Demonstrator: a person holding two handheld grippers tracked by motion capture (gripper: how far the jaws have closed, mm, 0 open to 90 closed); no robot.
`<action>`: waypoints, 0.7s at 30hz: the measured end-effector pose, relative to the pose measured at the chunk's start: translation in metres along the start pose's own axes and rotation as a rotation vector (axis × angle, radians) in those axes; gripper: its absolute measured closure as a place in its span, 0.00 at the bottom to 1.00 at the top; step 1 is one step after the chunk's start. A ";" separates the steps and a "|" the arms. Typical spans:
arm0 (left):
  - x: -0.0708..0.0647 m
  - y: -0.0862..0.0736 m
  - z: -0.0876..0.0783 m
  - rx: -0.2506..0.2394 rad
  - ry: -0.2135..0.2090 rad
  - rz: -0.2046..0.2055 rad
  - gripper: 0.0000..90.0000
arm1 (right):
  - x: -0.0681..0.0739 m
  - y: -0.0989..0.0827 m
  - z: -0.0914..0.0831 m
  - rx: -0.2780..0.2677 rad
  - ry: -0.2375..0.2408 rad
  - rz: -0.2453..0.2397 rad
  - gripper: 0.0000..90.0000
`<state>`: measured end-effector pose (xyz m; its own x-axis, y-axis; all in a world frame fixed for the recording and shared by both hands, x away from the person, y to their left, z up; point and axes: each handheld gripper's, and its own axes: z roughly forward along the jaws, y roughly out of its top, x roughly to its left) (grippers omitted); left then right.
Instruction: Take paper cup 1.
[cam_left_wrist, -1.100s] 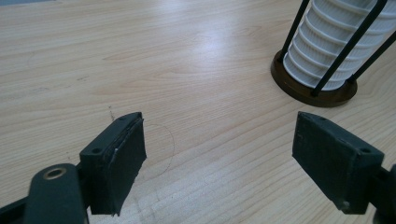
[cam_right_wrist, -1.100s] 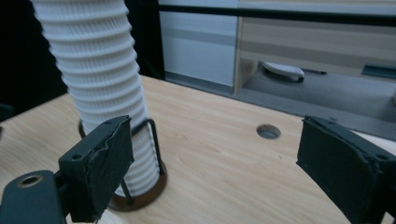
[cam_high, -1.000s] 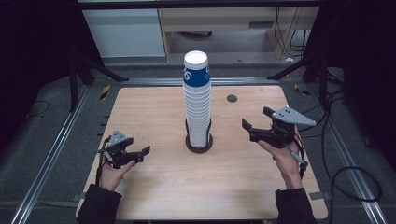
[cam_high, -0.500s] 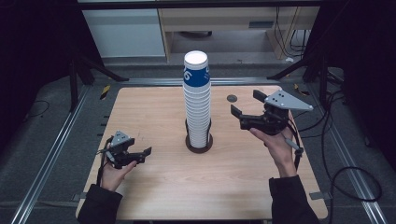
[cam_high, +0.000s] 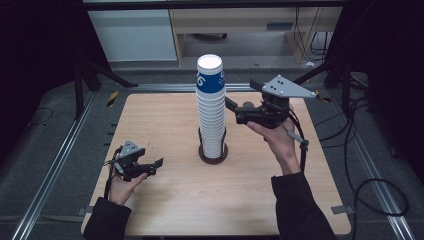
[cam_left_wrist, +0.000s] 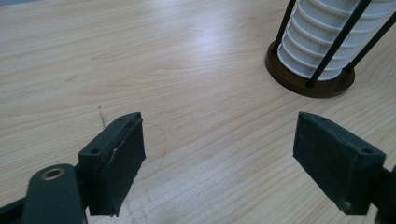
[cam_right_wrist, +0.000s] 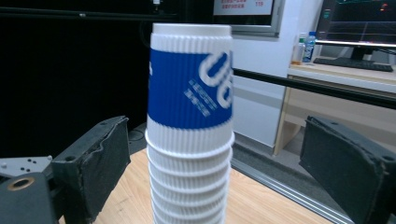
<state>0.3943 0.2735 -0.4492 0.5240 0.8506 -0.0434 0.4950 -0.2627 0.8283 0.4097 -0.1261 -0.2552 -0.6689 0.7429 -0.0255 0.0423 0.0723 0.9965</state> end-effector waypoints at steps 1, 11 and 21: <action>0.000 0.000 0.000 0.000 -0.001 0.001 0.18 | 0.001 0.002 0.003 0.001 0.005 -0.001 0.09; -0.002 0.000 0.000 -0.003 -0.006 0.010 0.18 | 0.008 0.010 0.030 -0.003 0.040 0.016 0.09; -0.003 0.000 0.001 0.002 -0.012 0.012 0.18 | 0.009 0.010 0.062 0.023 0.036 0.021 0.09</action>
<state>0.3937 0.2700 -0.4498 0.5382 0.8419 -0.0396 0.4894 -0.2740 0.8279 0.4498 -0.0777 -0.2502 -0.6938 0.7201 -0.0013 0.0735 0.0725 0.9947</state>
